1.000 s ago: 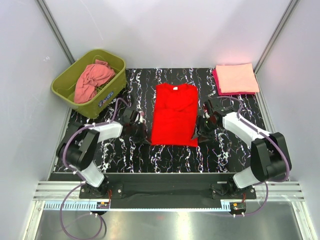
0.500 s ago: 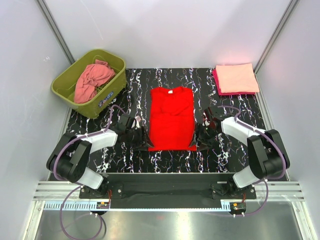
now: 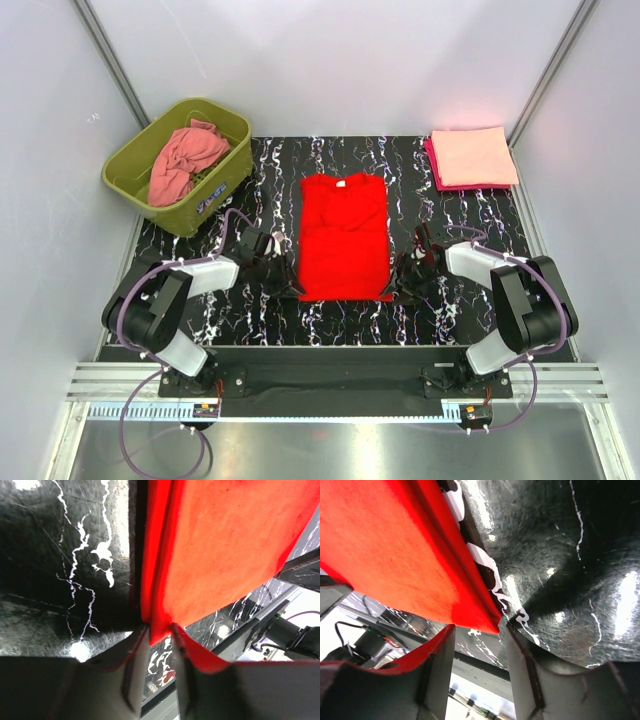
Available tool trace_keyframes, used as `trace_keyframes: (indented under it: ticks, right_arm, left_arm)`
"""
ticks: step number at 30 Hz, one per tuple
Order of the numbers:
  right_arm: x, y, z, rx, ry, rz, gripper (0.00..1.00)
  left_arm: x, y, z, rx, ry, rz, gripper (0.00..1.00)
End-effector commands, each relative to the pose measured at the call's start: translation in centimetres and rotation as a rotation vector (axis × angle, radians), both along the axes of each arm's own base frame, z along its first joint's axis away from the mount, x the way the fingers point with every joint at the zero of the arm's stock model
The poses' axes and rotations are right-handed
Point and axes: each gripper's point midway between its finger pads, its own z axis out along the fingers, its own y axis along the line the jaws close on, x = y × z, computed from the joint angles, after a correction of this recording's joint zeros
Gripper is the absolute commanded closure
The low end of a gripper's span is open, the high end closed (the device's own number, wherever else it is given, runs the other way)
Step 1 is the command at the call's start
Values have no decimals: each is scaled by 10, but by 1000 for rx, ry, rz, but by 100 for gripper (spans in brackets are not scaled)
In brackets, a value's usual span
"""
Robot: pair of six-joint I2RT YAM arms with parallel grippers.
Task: Fold and stack the t-shirts
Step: Fold the tshirt
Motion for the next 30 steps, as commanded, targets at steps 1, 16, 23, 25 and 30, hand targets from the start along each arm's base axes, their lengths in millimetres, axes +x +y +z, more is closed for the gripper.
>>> trace_keyframes:
  ticks: [1,16,23,25,30]
  right_arm:
    - [2,-3,-13,-14,0,-38,50]
    - [4,-12,-3,-66,-54,-62,100]
    - [1,-9,-2,-41,-59,-56,100]
    - [0,-9,-2,-37,-62,-51,100]
    - [-1,-8,-1,-35,-64,-50,100]
  left_arm:
    - [-18,30,-41,179,59,11,74]
    - [-19,37,-24,197,34,39,74]
    - [-23,36,-17,167,-6,30,50]
    - [-22,32,-18,147,-6,29,49]
    - [-32,26,-34,151,53,29,52]
